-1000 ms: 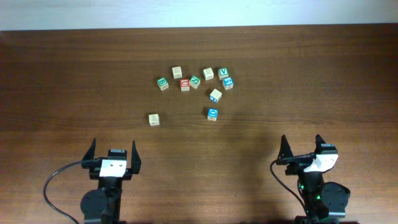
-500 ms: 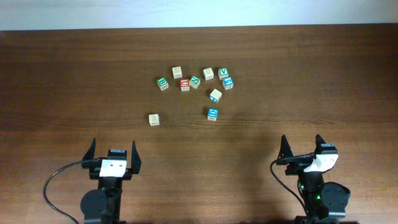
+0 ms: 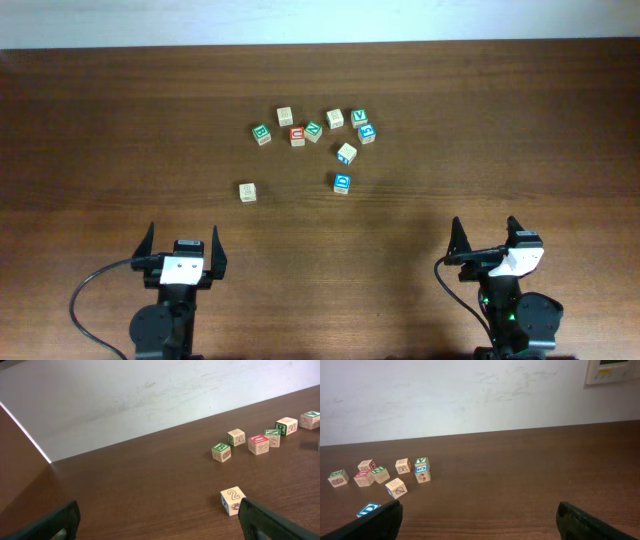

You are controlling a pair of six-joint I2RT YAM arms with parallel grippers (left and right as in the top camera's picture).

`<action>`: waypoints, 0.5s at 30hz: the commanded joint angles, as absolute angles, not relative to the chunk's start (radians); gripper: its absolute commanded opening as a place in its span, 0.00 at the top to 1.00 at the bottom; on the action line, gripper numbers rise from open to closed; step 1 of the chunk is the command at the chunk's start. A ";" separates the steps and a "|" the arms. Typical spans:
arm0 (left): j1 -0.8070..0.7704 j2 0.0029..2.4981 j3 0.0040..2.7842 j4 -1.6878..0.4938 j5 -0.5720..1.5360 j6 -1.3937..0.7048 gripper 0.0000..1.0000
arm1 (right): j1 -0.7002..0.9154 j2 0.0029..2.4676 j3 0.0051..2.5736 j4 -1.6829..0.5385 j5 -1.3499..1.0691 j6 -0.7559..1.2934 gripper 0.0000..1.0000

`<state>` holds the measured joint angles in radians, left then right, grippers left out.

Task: Rotate 5 blocks

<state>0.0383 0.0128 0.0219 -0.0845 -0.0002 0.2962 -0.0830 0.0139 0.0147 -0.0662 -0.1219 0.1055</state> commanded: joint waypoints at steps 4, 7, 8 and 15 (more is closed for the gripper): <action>0.037 0.005 0.009 -0.059 0.053 0.281 0.01 | -0.076 0.006 0.006 -0.065 -0.125 0.112 0.02; 0.037 0.005 0.017 -0.060 0.090 0.281 0.01 | -0.076 0.006 0.006 -0.064 -0.125 0.112 0.02; 0.037 0.005 0.021 -0.060 0.094 0.279 0.01 | -0.076 0.006 0.006 -0.063 -0.124 0.112 0.02; 0.037 0.006 0.060 -0.061 0.094 0.248 0.01 | -0.076 0.006 0.006 -0.054 -0.150 0.112 0.02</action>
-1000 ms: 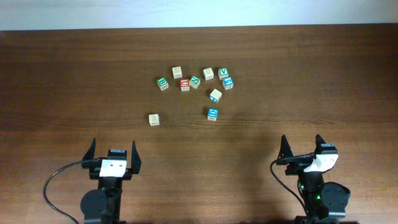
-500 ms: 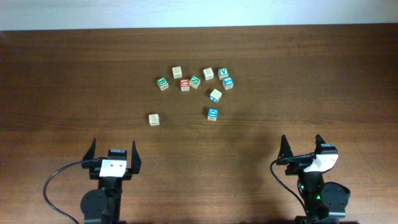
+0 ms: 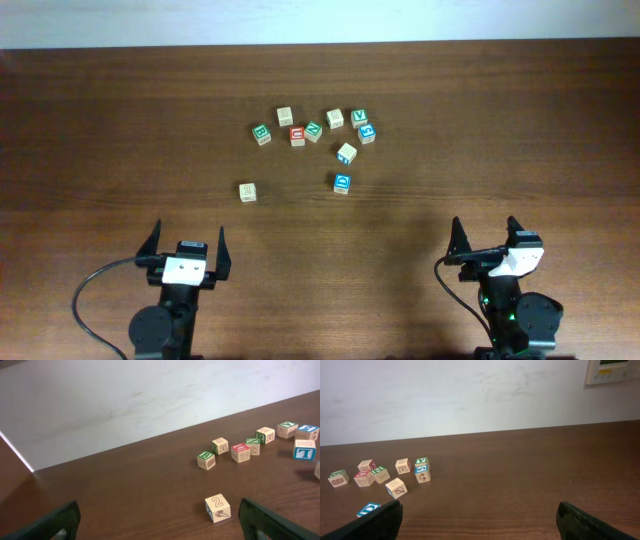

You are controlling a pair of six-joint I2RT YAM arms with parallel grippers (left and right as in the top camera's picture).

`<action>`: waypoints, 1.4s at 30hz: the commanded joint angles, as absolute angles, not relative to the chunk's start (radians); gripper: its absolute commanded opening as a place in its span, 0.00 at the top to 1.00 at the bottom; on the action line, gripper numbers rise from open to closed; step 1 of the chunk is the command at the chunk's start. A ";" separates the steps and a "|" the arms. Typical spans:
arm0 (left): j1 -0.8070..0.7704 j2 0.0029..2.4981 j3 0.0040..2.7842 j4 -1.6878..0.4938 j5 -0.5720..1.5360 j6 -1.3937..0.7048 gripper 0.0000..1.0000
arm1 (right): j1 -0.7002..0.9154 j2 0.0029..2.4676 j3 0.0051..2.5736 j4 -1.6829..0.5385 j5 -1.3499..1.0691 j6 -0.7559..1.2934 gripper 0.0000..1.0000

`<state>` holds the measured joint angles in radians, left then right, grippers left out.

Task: Rotate 5 blocks

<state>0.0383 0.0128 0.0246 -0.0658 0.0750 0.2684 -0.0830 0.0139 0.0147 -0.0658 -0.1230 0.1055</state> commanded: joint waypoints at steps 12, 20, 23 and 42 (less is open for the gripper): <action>0.037 0.149 0.171 -0.064 0.117 0.248 0.01 | -0.076 0.006 0.054 -0.040 -0.194 0.112 0.02; 0.037 0.276 0.283 -0.064 0.186 0.248 0.01 | -0.076 0.006 0.126 -0.111 -0.289 0.112 0.02; 0.037 0.317 0.316 -0.064 0.216 0.248 0.01 | -0.076 0.006 0.148 -0.127 -0.302 0.112 0.02; 0.037 0.838 0.694 -0.280 0.427 0.248 0.01 | -0.076 0.136 0.422 -0.337 -0.360 0.112 0.02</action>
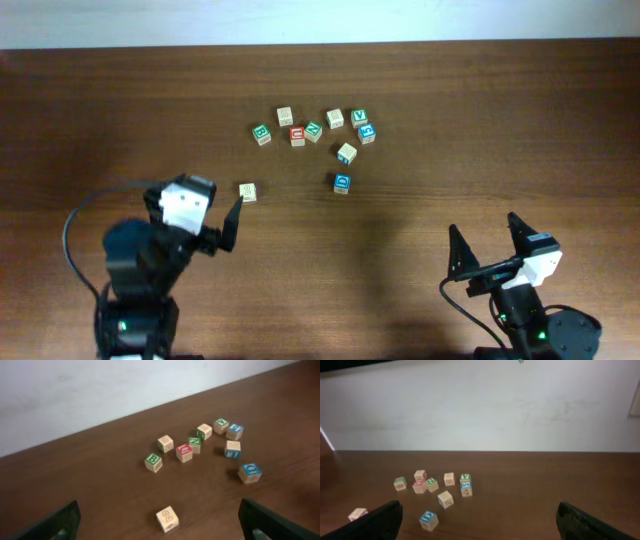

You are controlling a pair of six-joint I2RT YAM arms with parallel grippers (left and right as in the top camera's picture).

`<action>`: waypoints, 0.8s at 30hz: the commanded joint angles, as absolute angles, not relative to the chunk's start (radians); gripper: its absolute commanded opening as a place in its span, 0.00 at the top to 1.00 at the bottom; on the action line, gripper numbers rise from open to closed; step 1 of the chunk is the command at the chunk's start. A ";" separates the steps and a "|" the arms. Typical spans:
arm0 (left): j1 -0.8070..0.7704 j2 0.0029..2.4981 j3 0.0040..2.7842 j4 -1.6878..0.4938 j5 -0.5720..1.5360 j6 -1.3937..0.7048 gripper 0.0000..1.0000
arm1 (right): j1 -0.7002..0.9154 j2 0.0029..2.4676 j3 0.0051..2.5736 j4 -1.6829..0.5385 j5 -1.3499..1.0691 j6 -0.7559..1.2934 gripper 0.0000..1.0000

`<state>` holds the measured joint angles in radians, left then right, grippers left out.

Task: Rotate 5 blocks

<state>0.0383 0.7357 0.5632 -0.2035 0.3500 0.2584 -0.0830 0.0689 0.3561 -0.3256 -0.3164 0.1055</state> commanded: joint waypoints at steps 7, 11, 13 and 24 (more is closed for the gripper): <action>0.037 1.068 0.984 -0.546 0.503 0.248 0.01 | -0.076 0.468 0.638 -0.447 -0.469 0.112 0.02; 0.037 1.171 1.140 -0.693 0.505 0.248 0.01 | -0.076 0.729 0.820 -0.553 -0.538 0.112 0.02; 0.037 1.217 1.211 -0.754 0.505 0.248 0.01 | -0.073 0.854 0.915 -0.620 -0.569 0.112 0.02; 0.037 1.477 1.439 -0.940 0.505 0.248 0.01 | 0.221 1.657 1.586 -0.973 -0.572 0.112 0.02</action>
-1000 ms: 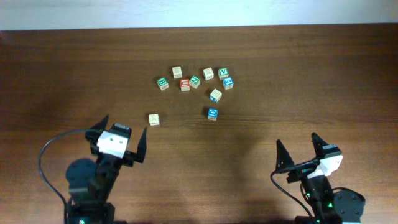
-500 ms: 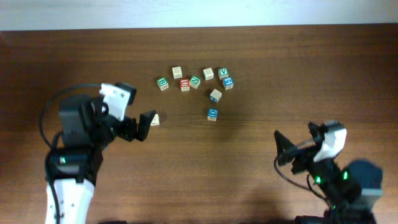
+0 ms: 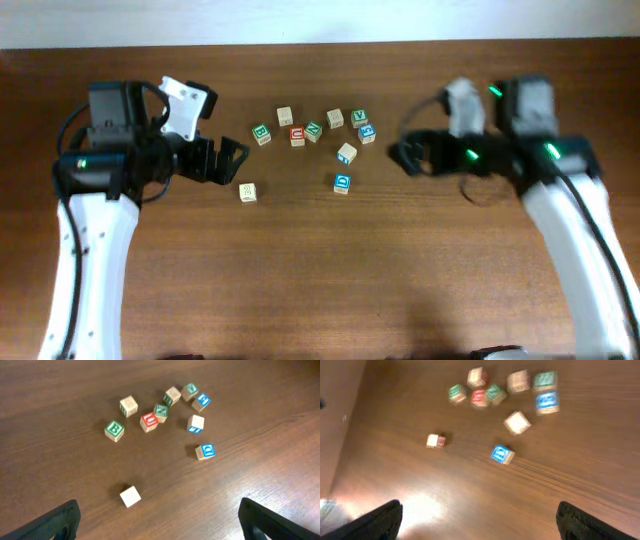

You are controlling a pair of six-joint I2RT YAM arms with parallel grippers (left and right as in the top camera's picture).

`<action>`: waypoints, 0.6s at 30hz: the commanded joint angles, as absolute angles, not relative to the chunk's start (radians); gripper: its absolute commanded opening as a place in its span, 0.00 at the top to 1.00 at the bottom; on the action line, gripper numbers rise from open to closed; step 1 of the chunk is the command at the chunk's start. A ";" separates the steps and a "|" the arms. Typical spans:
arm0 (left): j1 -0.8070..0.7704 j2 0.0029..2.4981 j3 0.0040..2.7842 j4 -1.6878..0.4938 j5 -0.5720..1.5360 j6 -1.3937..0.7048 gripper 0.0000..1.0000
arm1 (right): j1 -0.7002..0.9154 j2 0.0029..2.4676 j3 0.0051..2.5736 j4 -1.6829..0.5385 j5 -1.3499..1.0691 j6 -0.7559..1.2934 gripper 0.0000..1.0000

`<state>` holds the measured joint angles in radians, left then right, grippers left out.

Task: Rotate 5 blocks

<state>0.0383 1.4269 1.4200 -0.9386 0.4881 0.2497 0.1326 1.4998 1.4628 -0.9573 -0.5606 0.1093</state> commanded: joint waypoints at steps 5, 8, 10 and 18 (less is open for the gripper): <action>0.037 1.518 1.439 -0.946 0.505 0.248 0.01 | 0.301 1.913 1.677 -0.915 -0.479 0.306 0.02; 0.037 1.522 1.439 -0.944 0.505 0.248 0.01 | 0.314 2.003 1.677 -0.836 -0.425 0.362 0.02; 0.037 1.522 1.439 -0.940 0.505 0.248 0.01 | 0.326 2.036 1.677 -0.818 -0.365 0.406 0.02; 0.037 1.526 1.439 -0.945 0.181 -0.010 0.01 | 0.416 2.081 1.672 -0.849 -0.080 0.605 0.02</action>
